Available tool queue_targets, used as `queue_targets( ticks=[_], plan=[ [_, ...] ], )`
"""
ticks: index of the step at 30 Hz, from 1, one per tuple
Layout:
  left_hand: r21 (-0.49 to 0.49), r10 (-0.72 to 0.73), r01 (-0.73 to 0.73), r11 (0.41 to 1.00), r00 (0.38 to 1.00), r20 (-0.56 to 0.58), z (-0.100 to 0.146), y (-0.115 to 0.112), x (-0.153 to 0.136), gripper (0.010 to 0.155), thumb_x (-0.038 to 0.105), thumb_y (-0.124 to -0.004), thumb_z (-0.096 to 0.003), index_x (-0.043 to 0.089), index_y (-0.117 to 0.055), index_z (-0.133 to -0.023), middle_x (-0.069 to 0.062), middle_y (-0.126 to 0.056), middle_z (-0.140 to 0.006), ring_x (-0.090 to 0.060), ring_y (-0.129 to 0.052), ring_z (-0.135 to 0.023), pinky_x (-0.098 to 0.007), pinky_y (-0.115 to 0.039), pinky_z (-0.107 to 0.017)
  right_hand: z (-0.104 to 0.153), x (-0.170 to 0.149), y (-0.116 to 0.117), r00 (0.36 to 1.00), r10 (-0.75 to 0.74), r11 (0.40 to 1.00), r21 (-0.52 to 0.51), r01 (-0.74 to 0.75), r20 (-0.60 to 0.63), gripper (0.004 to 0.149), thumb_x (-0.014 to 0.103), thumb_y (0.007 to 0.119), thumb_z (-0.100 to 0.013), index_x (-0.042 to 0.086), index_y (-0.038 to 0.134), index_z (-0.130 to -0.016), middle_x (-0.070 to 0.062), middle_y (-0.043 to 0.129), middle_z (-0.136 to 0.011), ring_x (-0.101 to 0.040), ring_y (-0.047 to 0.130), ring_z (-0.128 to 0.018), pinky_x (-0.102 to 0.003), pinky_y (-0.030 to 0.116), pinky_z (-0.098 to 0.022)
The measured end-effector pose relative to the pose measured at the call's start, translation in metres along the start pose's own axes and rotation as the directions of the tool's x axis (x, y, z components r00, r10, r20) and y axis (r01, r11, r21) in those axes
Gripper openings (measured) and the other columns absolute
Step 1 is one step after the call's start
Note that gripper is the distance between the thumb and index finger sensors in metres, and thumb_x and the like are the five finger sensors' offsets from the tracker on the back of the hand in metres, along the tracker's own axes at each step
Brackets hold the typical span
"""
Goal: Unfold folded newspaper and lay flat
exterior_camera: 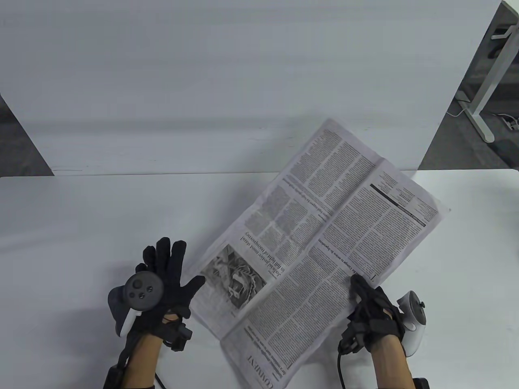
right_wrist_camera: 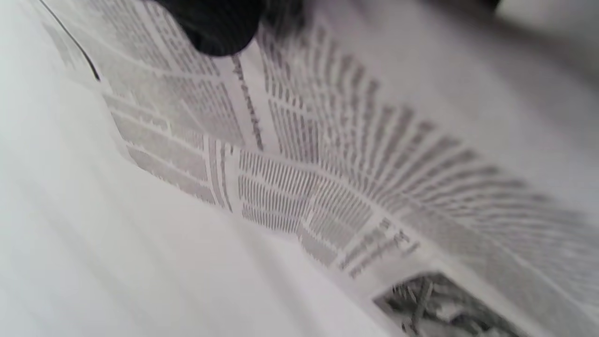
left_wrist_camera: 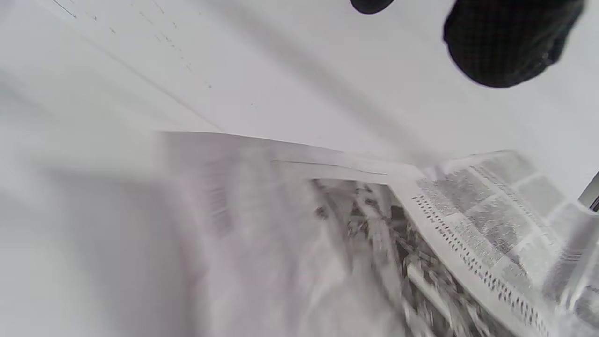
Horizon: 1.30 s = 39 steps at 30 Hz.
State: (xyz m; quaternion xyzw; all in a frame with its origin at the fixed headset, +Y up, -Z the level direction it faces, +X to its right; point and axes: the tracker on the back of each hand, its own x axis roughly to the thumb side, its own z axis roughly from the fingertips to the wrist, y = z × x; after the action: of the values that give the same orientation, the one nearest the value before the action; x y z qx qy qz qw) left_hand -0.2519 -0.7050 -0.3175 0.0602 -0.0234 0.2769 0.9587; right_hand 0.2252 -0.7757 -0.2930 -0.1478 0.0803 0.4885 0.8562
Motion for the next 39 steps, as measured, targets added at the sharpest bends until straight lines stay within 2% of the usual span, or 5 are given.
queue_targets(
  ticks=[9, 18, 23, 29, 39],
  plan=[
    [-0.135, -0.067, 0.084, 0.987, 0.990, 0.124, 0.000, -0.017, 0.023, 0.082, 0.058, -0.077, -0.0454, 0.034, -0.038, -0.113, -0.010, -0.014, -0.121, -0.052, -0.006, -0.108, -0.071, -0.008, -0.073, -0.003, -0.012, -0.005, 1.000, 0.020, 0.994, -0.103, -0.022, -0.021, 0.056, 0.027, 0.066, -0.054, 0.022, 0.046, -0.107, -0.023, 0.059, -0.109, -0.057, 0.080, -0.086, -0.053, 0.091, -0.050],
    [-0.357, -0.117, 0.292, 0.887, 0.891, 0.439, 0.034, -0.059, 0.121, 0.087, 0.067, -0.075, -0.0431, 0.033, -0.038, -0.114, -0.012, -0.018, -0.122, -0.056, -0.013, -0.109, -0.074, -0.015, -0.073, 0.002, -0.025, 0.026, 0.998, 0.063, 0.997, -0.035, -0.064, -0.013, 0.058, 0.028, 0.064, -0.055, 0.024, 0.040, -0.107, -0.022, 0.054, -0.111, -0.057, 0.078, -0.088, -0.054, 0.090, -0.051],
    [-0.239, -0.269, 0.447, 0.862, 0.803, 0.532, 0.051, -0.081, 0.155, 0.079, 0.054, -0.082, -0.0445, 0.033, -0.047, -0.112, -0.012, -0.030, -0.121, -0.054, -0.031, -0.112, -0.071, -0.030, -0.077, 0.005, -0.033, 0.040, 0.996, 0.094, 0.995, -0.018, -0.094, -0.010, 0.058, 0.029, 0.064, -0.055, 0.023, 0.039, -0.107, -0.022, 0.055, -0.111, -0.057, 0.078, -0.087, -0.054, 0.090, -0.052],
    [-0.133, -0.356, 0.480, 0.867, 0.785, 0.507, 0.052, -0.091, 0.157, 0.059, 0.042, -0.082, -0.0465, 0.027, -0.072, -0.102, -0.013, -0.067, -0.111, -0.045, -0.071, -0.103, -0.060, -0.060, -0.073, 0.005, -0.036, 0.047, 0.998, 0.061, 0.998, 0.017, -0.061, -0.010, 0.059, 0.030, 0.064, -0.055, 0.023, 0.038, -0.107, -0.022, 0.055, -0.111, -0.056, 0.080, -0.087, -0.053, 0.091, -0.051],
    [-0.175, -0.102, 0.150, 0.973, 0.961, 0.258, 0.023, -0.077, 0.123, 0.040, 0.041, -0.079, -0.0470, 0.022, -0.095, -0.079, -0.010, -0.104, -0.079, -0.035, -0.109, -0.067, -0.048, -0.084, -0.052, 0.006, -0.041, 0.068, 0.978, 0.208, 0.965, 0.162, -0.206, 0.000, 0.090, 0.043, 0.086, -0.049, 0.016, 0.023, -0.107, -0.031, 0.048, -0.110, -0.059, 0.076, -0.088, -0.056, 0.087, -0.053]
  ],
)
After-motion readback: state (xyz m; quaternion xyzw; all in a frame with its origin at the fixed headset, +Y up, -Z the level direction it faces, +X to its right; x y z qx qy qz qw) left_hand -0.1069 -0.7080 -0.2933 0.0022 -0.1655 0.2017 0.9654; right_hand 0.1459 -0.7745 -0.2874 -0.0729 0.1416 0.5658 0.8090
